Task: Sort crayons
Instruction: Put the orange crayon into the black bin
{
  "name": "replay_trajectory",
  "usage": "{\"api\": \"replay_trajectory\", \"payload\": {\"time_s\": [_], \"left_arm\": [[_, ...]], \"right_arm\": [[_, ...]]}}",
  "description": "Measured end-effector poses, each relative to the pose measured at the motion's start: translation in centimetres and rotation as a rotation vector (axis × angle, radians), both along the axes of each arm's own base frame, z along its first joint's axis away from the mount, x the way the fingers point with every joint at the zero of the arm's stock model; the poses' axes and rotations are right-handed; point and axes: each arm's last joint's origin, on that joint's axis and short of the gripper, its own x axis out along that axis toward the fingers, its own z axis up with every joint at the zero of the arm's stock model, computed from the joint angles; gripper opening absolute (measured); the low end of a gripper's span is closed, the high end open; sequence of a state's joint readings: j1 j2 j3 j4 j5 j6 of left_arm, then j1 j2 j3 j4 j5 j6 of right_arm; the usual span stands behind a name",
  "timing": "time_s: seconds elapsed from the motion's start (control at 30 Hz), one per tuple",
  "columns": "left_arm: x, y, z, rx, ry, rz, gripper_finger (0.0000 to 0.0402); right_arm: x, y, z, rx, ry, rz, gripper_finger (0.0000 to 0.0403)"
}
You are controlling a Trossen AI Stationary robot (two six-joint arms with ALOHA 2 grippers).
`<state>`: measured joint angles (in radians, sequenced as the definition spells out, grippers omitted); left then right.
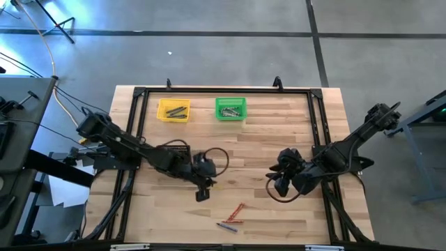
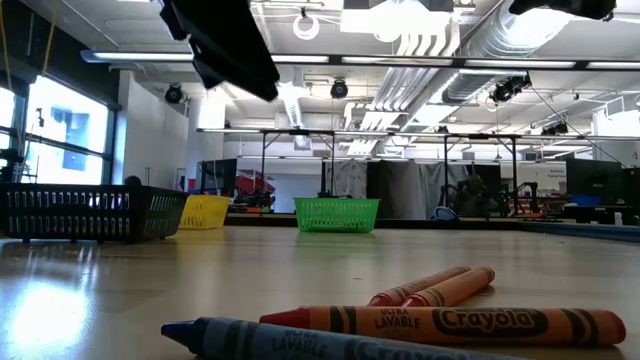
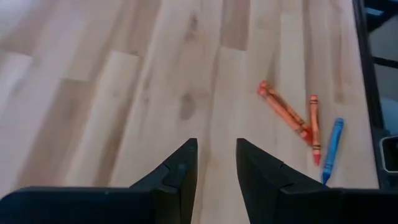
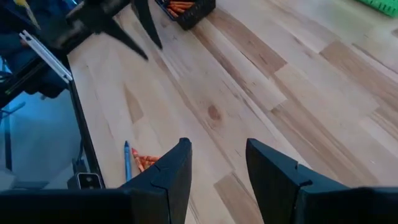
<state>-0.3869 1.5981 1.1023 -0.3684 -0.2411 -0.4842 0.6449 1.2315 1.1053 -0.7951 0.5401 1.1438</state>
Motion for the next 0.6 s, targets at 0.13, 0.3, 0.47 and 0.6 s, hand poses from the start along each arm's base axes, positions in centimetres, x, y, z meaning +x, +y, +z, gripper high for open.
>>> {"api": "replay_trajectory", "payload": {"time_s": [0.13,0.3,0.47,0.6], "left_arm": [[1.3,-0.5,-1.4,-0.049,-0.005,-0.053,0.0096],[2.7,-1.1,-2.9,-0.092,-0.042,-0.081,0.0096],[3.9,-1.7,-4.5,-0.106,-0.066,-0.096,0.0096],[5.4,-2.4,-4.8,-0.096,-0.060,-0.105,0.0096]], "right_arm": [[0.2,0.3,-0.1,-0.021,0.000,0.040,0.0146],[0.8,1.0,-0.7,0.029,0.037,0.100,0.0146],[1.4,1.7,-1.7,0.054,0.104,0.167,0.0146],[1.9,2.1,-2.5,0.099,0.153,0.166,0.0146]]}}
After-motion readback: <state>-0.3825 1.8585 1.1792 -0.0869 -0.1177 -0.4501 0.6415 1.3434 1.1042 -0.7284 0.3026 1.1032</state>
